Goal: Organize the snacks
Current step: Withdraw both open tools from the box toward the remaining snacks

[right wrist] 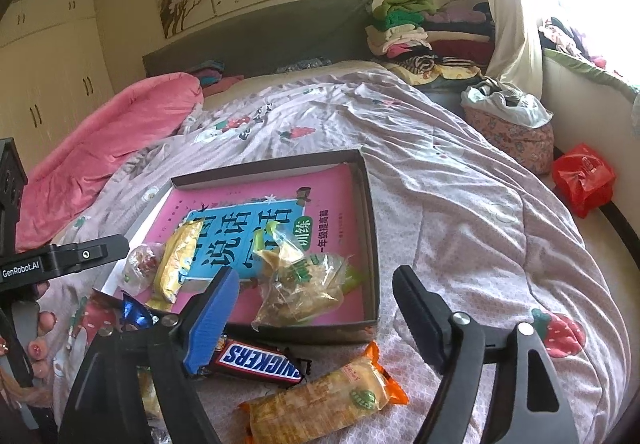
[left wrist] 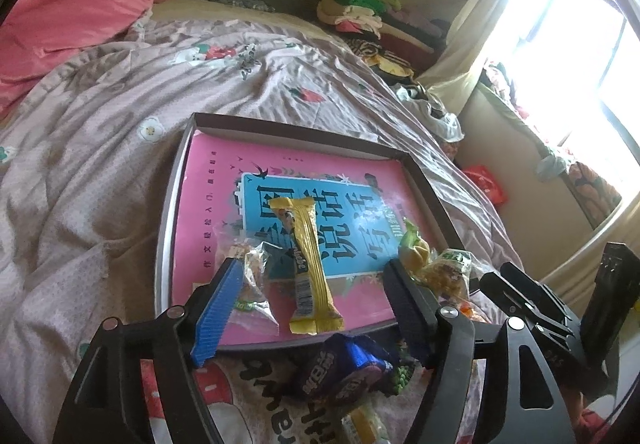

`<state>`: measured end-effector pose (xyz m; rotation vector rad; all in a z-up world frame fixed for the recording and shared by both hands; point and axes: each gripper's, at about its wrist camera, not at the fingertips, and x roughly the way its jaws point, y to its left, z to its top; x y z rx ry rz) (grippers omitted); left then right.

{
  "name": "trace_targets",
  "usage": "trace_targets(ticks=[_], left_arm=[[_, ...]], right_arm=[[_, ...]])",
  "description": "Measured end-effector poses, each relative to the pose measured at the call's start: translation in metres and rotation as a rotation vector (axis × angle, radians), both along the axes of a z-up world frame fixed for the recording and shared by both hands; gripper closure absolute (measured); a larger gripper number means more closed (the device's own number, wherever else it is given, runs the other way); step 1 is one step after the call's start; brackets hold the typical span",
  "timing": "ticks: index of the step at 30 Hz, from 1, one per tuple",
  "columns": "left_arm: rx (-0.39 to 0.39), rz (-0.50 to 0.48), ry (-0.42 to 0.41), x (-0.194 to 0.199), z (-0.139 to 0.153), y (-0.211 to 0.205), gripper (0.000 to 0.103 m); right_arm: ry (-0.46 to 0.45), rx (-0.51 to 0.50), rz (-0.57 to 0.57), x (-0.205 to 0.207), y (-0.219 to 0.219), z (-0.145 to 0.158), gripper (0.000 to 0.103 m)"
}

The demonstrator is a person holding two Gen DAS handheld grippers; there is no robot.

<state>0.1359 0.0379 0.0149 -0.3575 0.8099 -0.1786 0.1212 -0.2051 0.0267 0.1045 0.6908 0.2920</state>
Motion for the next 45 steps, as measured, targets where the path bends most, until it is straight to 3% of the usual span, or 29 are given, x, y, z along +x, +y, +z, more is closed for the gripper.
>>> trace_targets(ticks=[30, 45], left_arm=[[0.008, 0.025, -0.006, -0.039, 0.021, 0.004, 0.024], [0.018, 0.007, 0.037, -0.053, 0.013, -0.001, 0.024]], right_arm=[[0.022, 0.068, -0.002, -0.034, -0.018, 0.009, 0.019], [0.074, 0.070, 0.014, -0.045, -0.009, 0.002, 0.019]])
